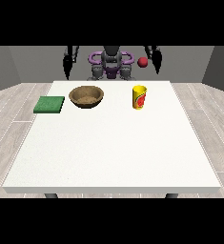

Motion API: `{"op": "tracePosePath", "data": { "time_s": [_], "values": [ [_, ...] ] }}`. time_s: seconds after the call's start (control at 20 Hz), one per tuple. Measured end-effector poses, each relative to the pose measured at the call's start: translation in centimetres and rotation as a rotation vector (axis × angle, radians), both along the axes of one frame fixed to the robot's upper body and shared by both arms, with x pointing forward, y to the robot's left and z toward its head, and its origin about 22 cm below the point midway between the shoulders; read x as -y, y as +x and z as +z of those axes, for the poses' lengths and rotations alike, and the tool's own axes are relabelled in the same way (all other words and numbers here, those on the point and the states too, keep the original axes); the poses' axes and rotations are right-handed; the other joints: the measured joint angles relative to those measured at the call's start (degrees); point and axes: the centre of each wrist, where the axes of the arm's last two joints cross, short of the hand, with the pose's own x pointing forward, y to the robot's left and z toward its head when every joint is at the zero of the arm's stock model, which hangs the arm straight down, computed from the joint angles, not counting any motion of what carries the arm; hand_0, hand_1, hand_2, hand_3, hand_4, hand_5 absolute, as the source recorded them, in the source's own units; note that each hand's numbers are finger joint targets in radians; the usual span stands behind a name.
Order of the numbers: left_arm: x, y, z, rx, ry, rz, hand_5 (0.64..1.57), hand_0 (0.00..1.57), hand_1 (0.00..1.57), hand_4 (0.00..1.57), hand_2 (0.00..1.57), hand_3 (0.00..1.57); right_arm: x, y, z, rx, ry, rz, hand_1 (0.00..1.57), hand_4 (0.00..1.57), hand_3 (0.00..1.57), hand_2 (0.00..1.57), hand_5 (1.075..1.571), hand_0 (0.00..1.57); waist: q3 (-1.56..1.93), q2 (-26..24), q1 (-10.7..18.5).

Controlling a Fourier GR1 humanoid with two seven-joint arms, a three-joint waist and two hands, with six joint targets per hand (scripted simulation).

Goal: Pick the cup and pour the ball into the bowl, then pick the bowl and place it on the pad

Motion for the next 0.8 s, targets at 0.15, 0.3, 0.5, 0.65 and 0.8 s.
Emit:
{"op": "tracePosePath", "data": {
  "time_s": [0.15, 0.3, 0.5, 0.65, 0.8],
  "values": [
    [-0.4, 0.0, 1.0, 0.011, 0.016, 0.000, 1.566, 0.00, 0.00, 0.66, 0.00, 0.00, 0.2, 0.1, 1.0, 0.011, -0.007, 0.003, 0.00, 0.87, 0.00, 0.00, 1.533, 0.00, -0.57, -5.39, 0.08],
    [-0.8, 0.0, 2.0, 0.010, 0.028, 0.001, 1.566, 0.00, 0.00, 0.66, 0.00, 0.00, 0.4, 0.1, 2.0, 0.016, -0.013, 0.005, 0.00, 0.87, 0.00, 0.00, 1.533, 0.00, -1.00, -10.35, 0.05],
    [0.4, -0.8, 2.2, -0.129, -0.107, 0.015, 1.564, 0.00, 0.00, 0.63, 0.00, 0.00, -0.3, -1.0, 3.1, -0.088, 0.111, -0.008, 0.00, 0.86, 0.00, 0.00, 1.532, 0.00, -1.42, -18.53, -2.43],
    [1.2, -0.8, 3.9, -0.192, -0.153, 0.033, 1.563, 0.00, 0.00, 0.60, 0.00, 0.00, -0.7, -1.9, 4.5, -0.147, 0.153, -0.009, 0.00, 0.82, 0.00, 0.00, 1.528, 0.00, -1.53, -21.66, -3.66],
    [2.2, -0.9, 5.9, -0.169, -0.168, 0.024, 1.559, 0.00, 0.00, 0.57, 0.00, 0.00, -0.2, -2.3, 6.8, -0.122, 0.164, -0.015, 0.00, 0.77, 0.00, 0.00, 1.544, 0.00, -1.58, -19.98, -3.84]
  ]
}}
